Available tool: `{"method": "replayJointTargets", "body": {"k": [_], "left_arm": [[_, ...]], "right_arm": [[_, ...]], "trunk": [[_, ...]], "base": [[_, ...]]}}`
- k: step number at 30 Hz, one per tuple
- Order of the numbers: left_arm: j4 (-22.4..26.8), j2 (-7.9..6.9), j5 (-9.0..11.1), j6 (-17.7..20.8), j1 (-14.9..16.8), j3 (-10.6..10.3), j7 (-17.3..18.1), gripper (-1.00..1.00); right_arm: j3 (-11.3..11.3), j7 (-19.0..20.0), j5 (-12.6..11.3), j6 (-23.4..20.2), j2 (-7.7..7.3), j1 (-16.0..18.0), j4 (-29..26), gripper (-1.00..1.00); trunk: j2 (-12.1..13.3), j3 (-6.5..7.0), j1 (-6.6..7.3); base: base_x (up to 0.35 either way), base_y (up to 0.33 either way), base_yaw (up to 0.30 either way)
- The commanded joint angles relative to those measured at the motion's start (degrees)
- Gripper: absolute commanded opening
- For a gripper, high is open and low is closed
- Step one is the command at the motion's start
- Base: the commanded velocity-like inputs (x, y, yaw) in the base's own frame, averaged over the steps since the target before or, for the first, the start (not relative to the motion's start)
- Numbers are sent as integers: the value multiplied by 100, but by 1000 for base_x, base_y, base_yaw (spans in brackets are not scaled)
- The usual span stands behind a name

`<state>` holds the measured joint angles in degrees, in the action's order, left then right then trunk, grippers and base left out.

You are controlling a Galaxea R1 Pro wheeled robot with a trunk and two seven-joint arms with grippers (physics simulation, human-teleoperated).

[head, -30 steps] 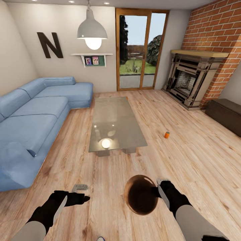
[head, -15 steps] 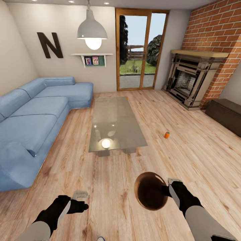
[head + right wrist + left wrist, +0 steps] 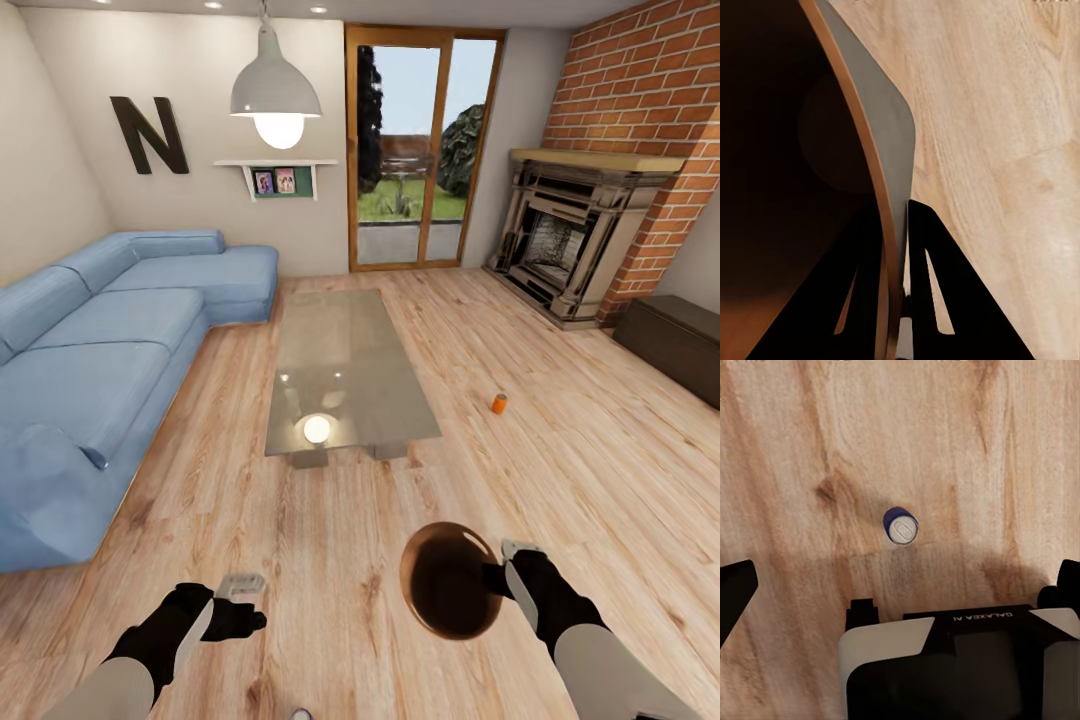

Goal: Put the three can of soda from the living room inside the tash can in the kitchen.

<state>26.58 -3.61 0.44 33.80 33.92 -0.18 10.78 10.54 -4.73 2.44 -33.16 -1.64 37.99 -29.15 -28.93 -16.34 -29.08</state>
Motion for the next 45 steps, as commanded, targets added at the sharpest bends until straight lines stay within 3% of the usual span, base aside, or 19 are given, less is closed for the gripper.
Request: {"method": "replayJointTargets", "body": {"k": [1, 23, 36, 41, 45], "left_arm": [[-5, 0, 0, -1, 0, 0, 1, 100], [2, -1, -4, -41, 1, 0, -5, 100], [-285, 10, -25, -34, 11, 0, -16, 100], [-409, 22, -26, -45, 23, 0, -28, 100], [-435, 92, -38, -47, 46, 0, -46, 100]], "right_arm": [[5, 24, -45, 5, 2, 2, -6, -100], [4, 25, -44, 3, -9, -2, 1, -100], [43, 80, -82, 0, -45, -2, 1, -100], [61, 917, -85, -204, -291, 1, -54, -100], [72, 1457, -79, -1114, -543, 34, -169, -100]], "trunk": [[-1, 1, 0], [-1, 1, 0], [-1, 1, 0], [-1, 1, 0], [-1, 1, 0]], "base": [[146, 82, 0], [35, 18, 0], [0, 0, 0], [0, 0, 0], [0, 0, 0]]}}
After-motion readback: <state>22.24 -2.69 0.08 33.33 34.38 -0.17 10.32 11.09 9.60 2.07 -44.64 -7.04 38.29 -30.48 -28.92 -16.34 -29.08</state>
